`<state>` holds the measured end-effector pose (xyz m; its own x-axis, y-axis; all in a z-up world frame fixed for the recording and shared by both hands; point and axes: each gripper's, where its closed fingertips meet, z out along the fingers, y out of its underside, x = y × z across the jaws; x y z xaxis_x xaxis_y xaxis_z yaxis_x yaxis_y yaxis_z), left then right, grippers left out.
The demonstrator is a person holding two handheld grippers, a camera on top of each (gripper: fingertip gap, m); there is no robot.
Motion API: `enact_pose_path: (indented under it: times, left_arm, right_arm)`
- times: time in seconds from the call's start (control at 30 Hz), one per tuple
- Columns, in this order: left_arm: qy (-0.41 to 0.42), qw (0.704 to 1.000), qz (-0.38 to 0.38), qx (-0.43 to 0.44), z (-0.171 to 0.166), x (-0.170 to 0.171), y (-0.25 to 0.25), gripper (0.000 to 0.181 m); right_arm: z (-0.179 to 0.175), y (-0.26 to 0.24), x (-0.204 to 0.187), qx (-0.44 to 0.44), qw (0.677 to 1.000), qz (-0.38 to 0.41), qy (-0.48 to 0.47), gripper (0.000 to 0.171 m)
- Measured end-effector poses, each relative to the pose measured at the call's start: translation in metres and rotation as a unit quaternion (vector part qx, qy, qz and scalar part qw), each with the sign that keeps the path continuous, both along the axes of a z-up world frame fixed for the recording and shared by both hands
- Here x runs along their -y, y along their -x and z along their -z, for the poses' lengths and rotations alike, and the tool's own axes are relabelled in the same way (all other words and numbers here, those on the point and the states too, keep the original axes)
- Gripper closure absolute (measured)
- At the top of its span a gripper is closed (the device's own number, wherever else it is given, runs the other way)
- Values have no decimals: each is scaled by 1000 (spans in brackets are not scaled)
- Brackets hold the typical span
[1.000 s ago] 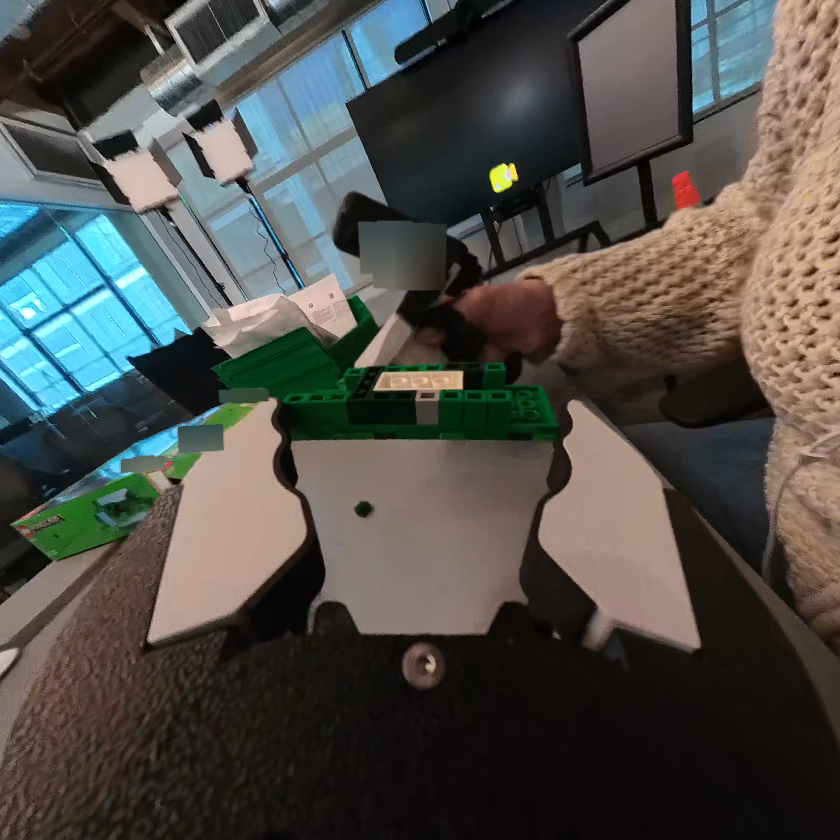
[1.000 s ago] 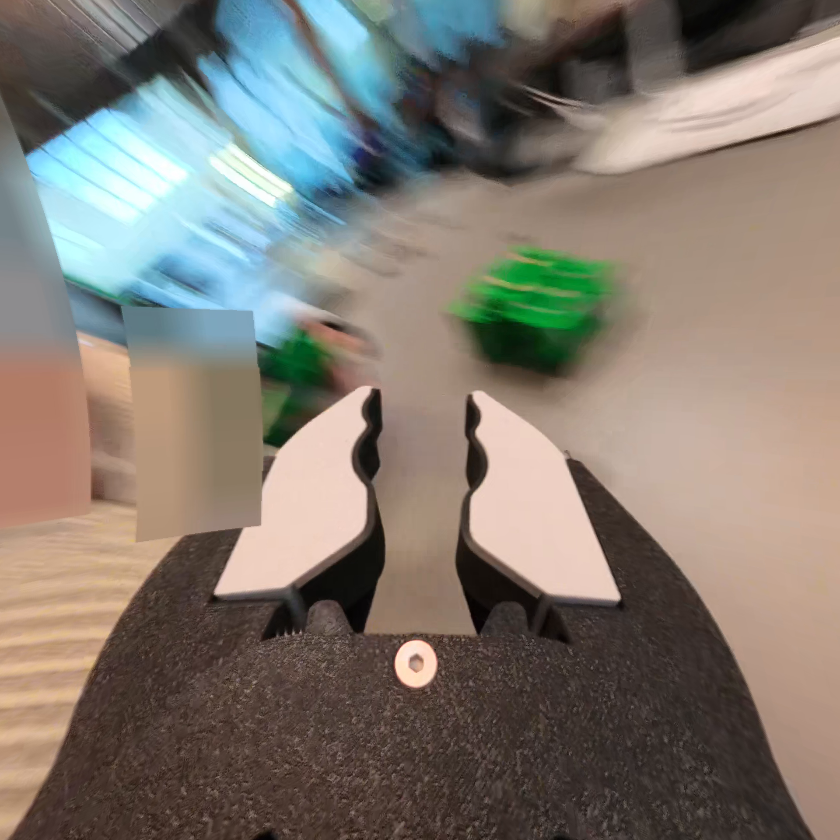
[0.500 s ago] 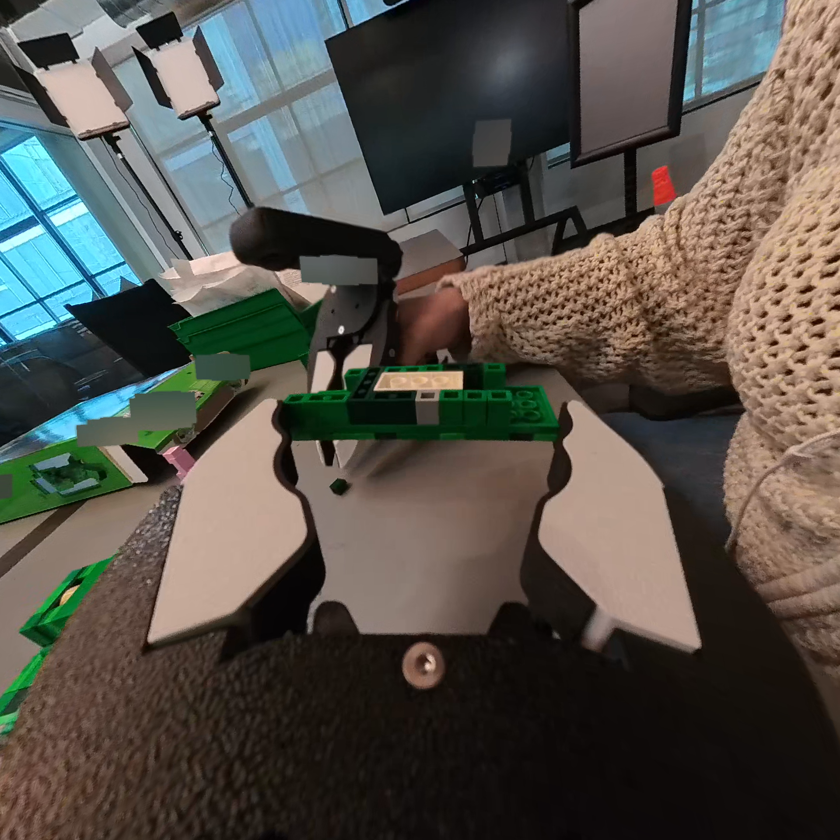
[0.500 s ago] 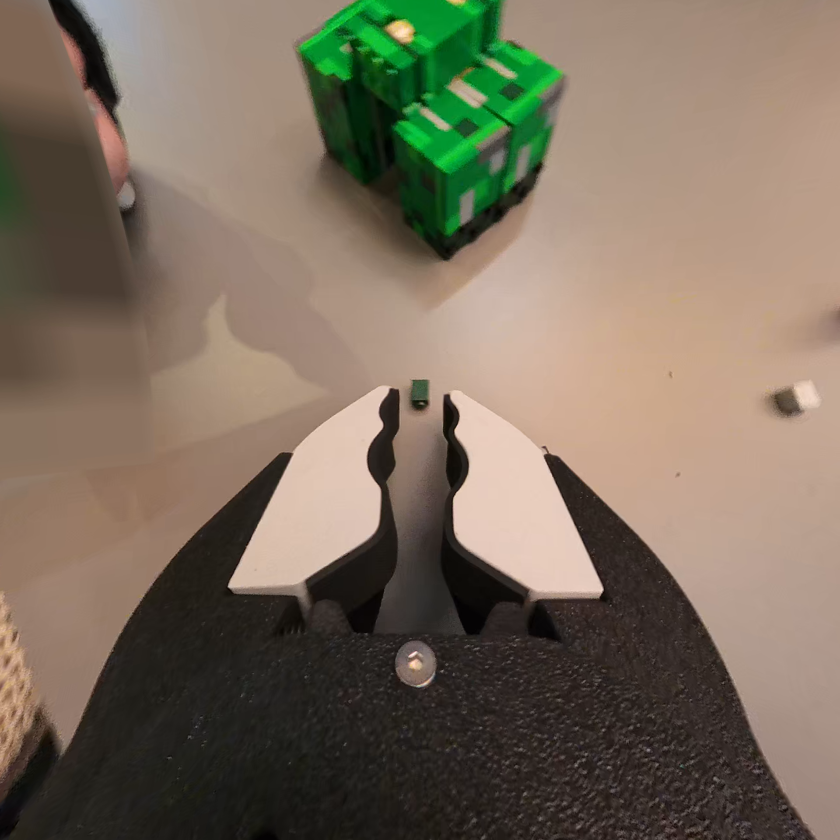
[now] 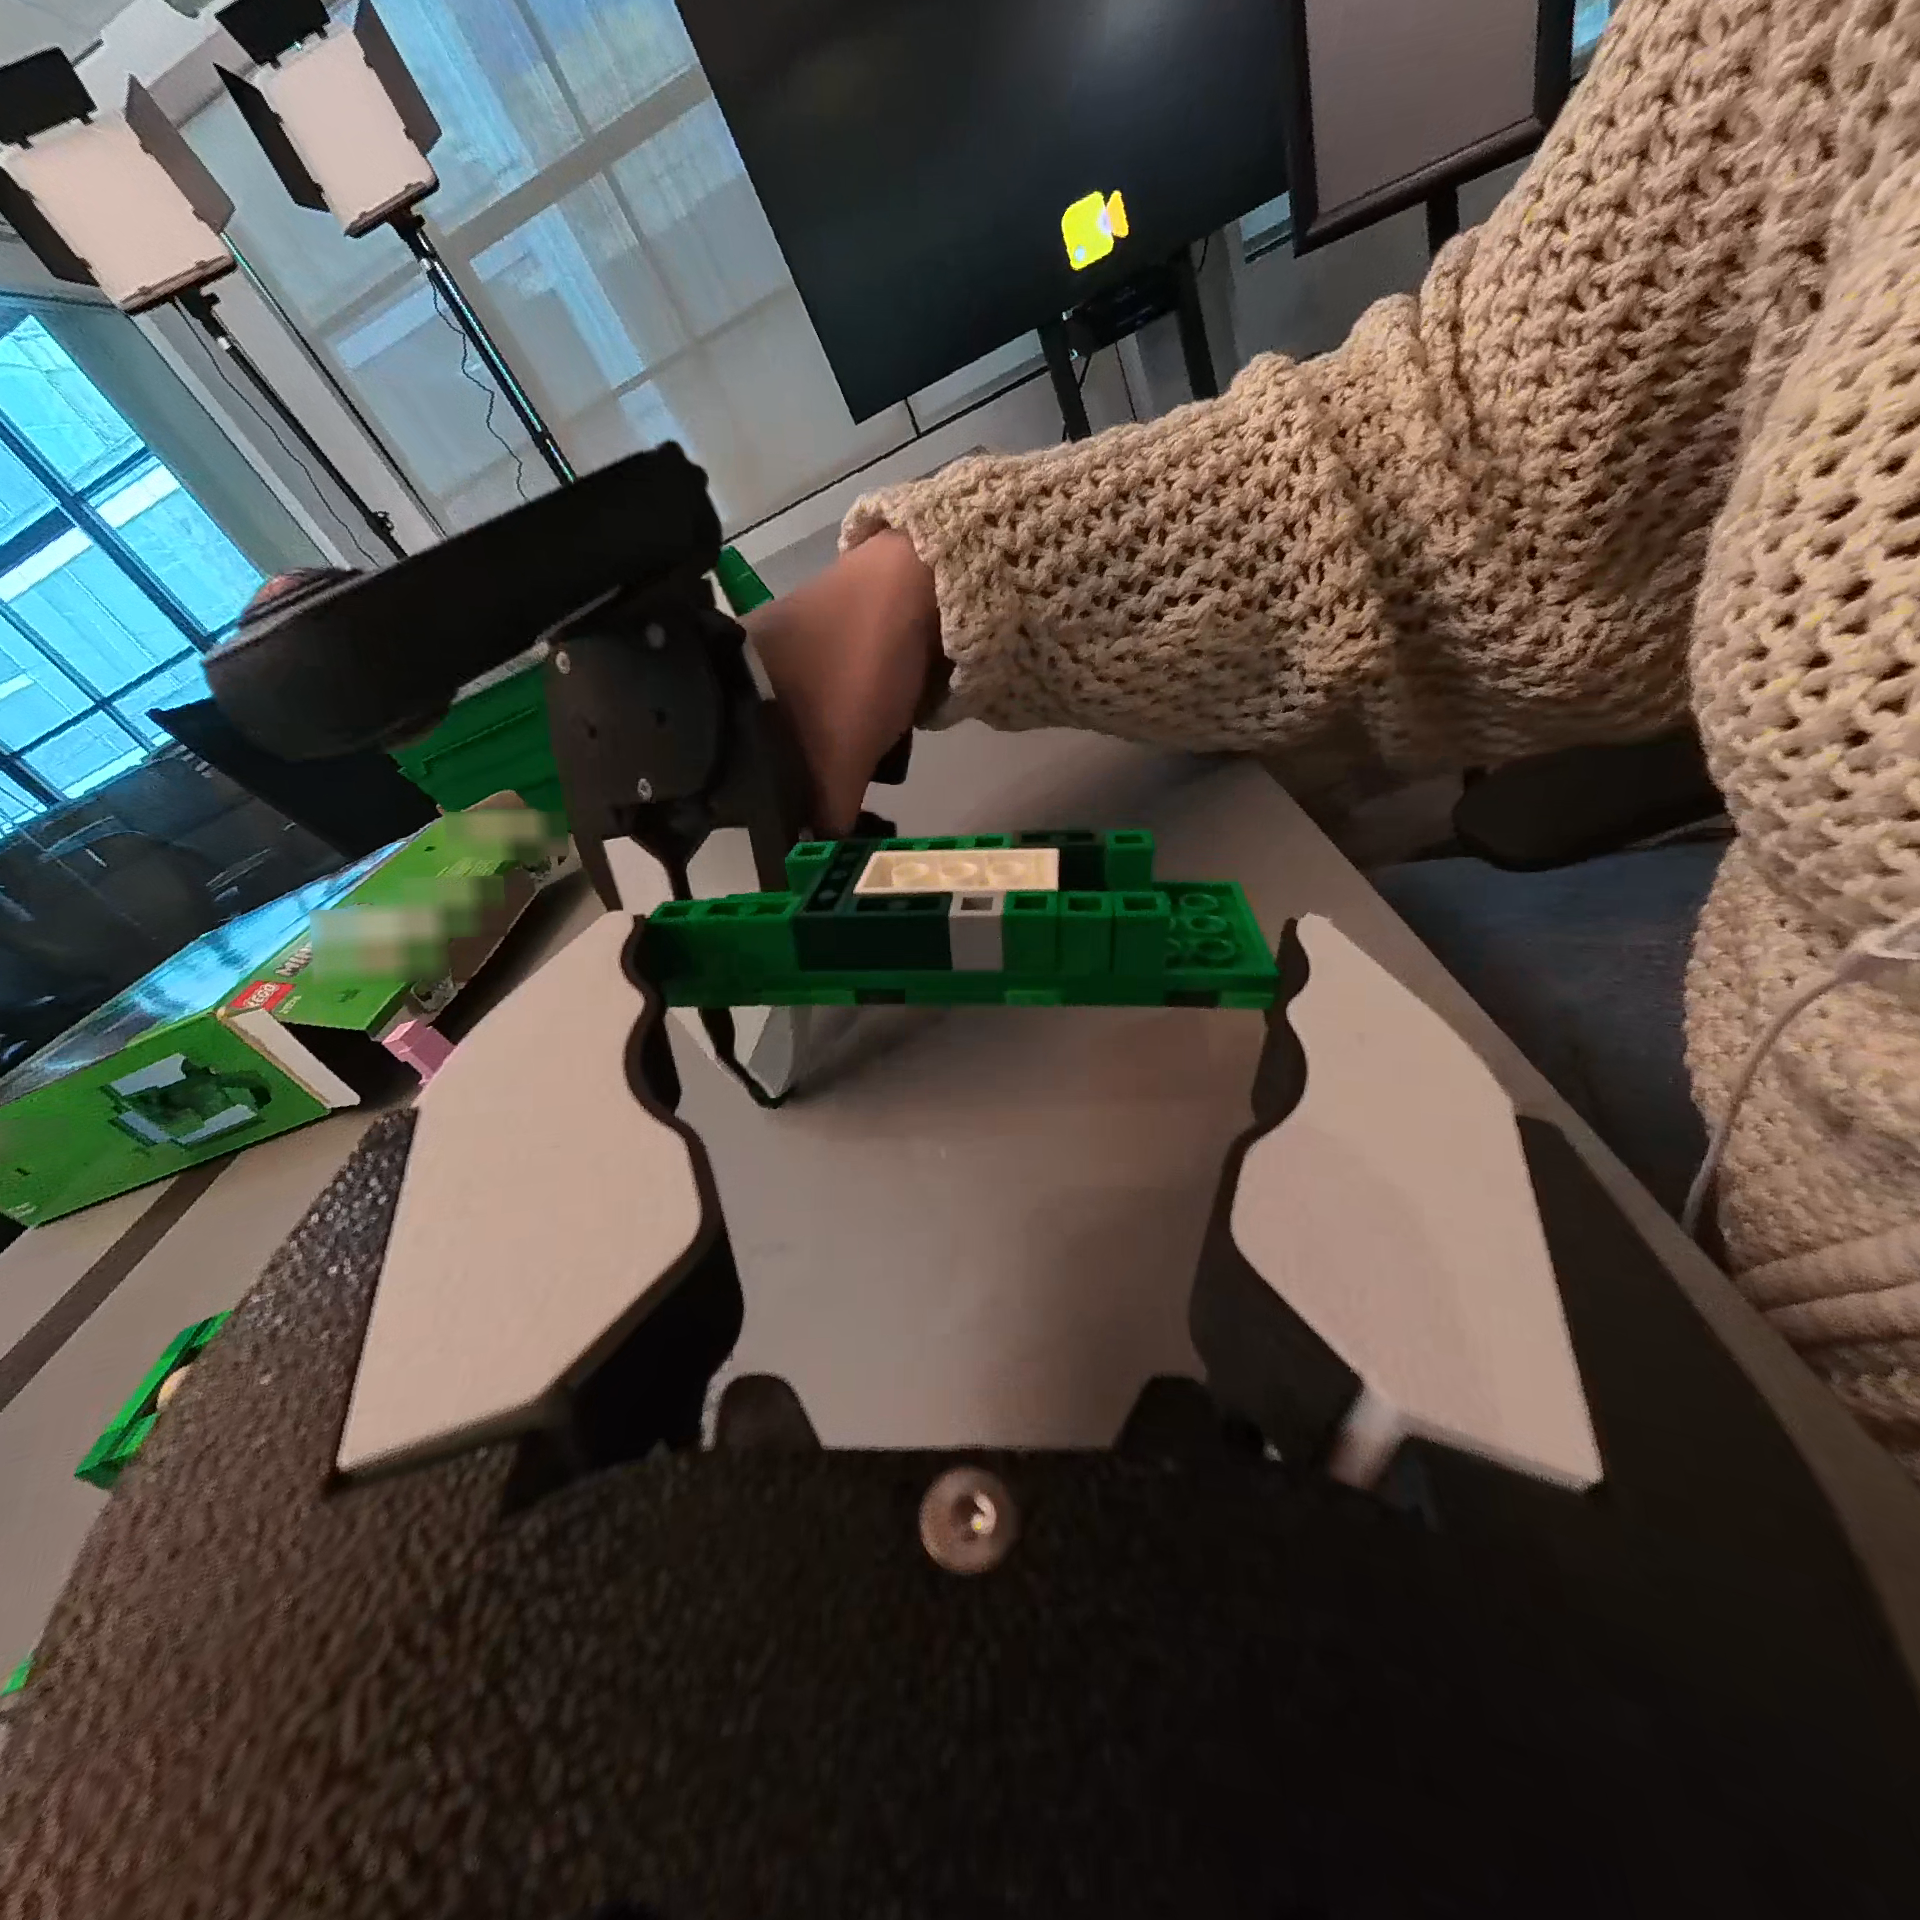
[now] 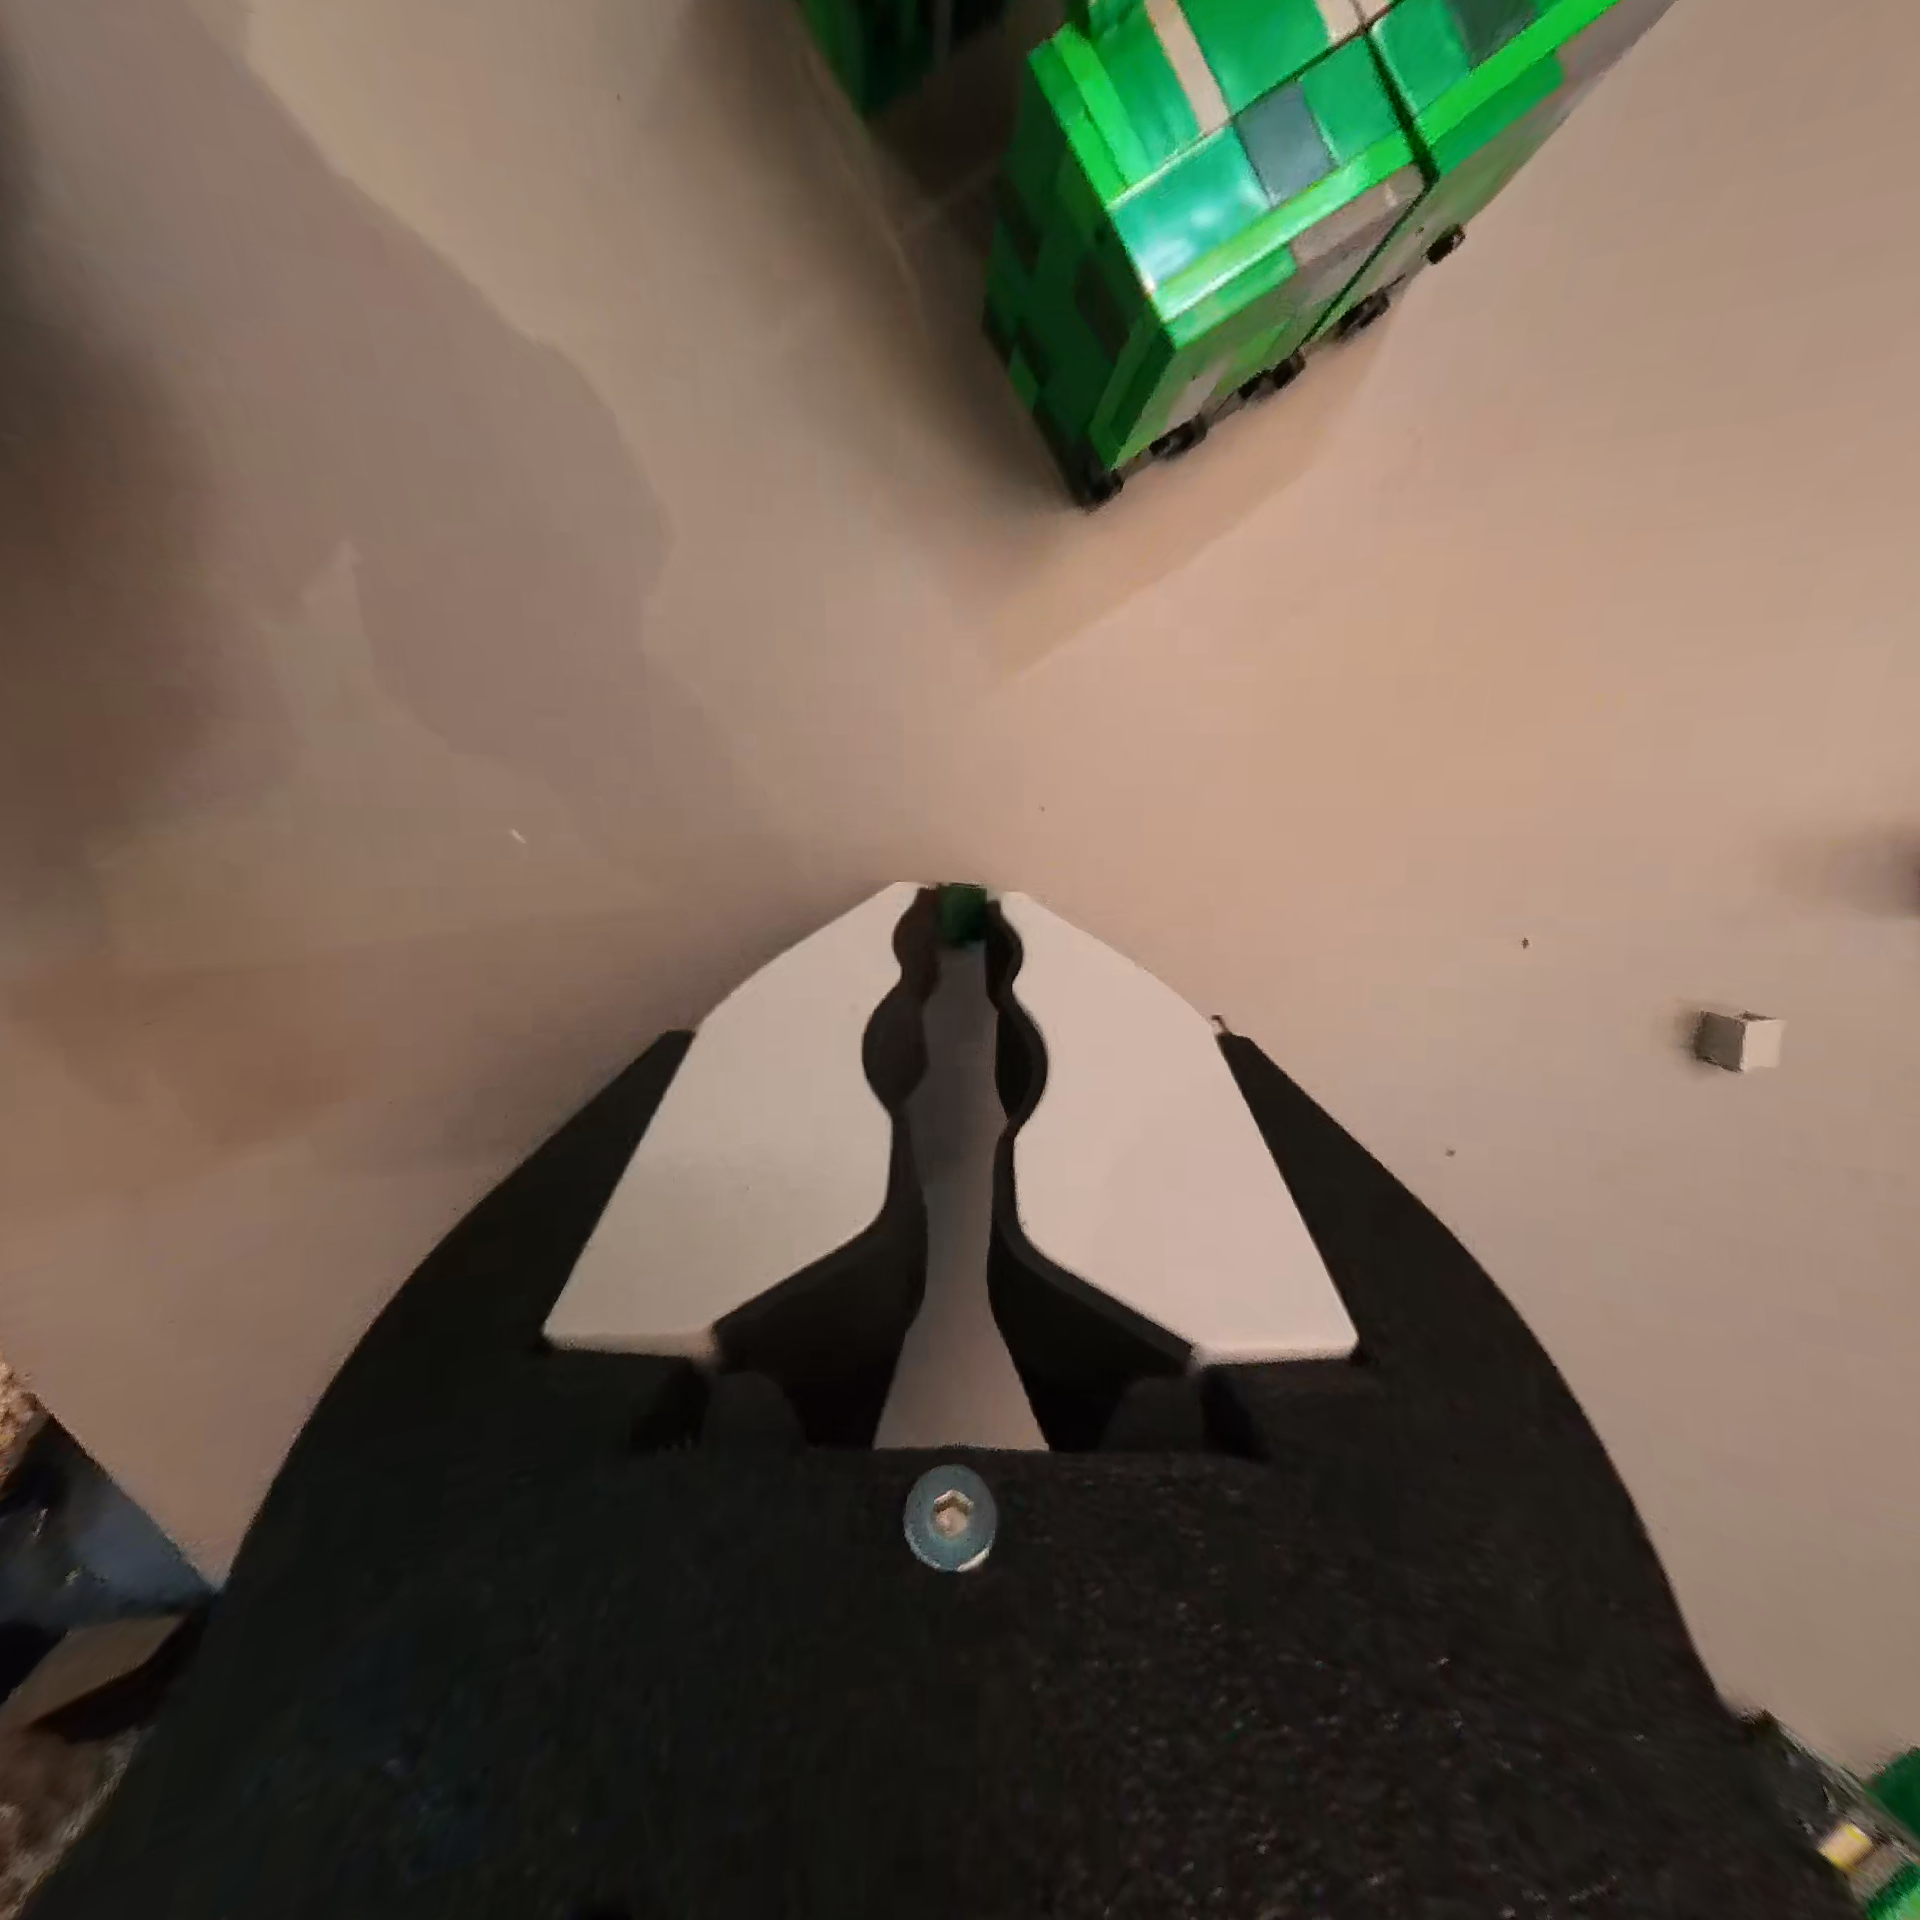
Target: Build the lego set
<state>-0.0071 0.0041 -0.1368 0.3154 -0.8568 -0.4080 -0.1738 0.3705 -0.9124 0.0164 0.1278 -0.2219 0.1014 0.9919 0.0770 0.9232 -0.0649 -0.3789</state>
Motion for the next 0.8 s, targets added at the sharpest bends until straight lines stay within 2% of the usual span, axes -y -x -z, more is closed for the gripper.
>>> enact_pose_path:
  times: [0.1,0.2,0.3,0.4,0.43,0.5,0.8]
  left_arm:
    - [-2,1000,-2,2,-1,0,0,72]
    - [3,1000,-10,15,-4,-3,2,72]
    - [20,999,-6,45,-11,-5,6,71]
    - [46,995,16,82,-19,-2,9,72]
    - [51,994,23,91,-21,-1,9,72]
    - [54,993,31,97,-22,1,10,72]
    - [48,992,57,106,-26,10,8,72]
  right_arm:
    - [-11,-4,-2,-45,999,13,-12,164]
    - [-53,2,5,-222,974,33,12,164]
    - [-105,12,31,-417,908,-1,36,164]
    - [-141,20,63,-546,835,-55,40,164]
    - [-146,23,73,-566,820,-72,45,164]
    - [-147,31,87,-576,810,-97,50,164]
    - [-131,45,97,-533,835,-128,51,164]
